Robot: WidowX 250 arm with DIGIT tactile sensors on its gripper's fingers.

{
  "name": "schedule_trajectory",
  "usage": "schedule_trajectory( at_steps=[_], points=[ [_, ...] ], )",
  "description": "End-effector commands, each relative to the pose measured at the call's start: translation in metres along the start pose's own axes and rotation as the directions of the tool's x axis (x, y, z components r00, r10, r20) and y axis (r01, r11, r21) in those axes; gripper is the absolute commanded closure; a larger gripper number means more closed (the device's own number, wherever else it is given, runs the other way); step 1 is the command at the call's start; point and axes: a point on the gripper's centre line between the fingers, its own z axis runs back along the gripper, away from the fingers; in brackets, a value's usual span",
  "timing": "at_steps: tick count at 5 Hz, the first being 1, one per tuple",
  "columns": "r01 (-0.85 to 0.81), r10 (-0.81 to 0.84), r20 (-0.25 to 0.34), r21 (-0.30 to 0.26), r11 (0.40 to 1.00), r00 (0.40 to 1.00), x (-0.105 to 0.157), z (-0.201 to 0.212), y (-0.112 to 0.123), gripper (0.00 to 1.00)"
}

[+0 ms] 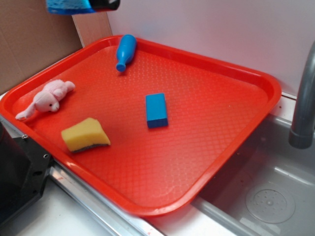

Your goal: Grab the blue sponge.

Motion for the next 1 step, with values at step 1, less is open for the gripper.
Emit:
schedule_trajectory(
  at_steps=[1],
  points=[
    [0.069, -0.069, 0.028, 0.017, 0.998, 0.997, -0.0289, 0.006, 0.01, 1.0]
  ],
)
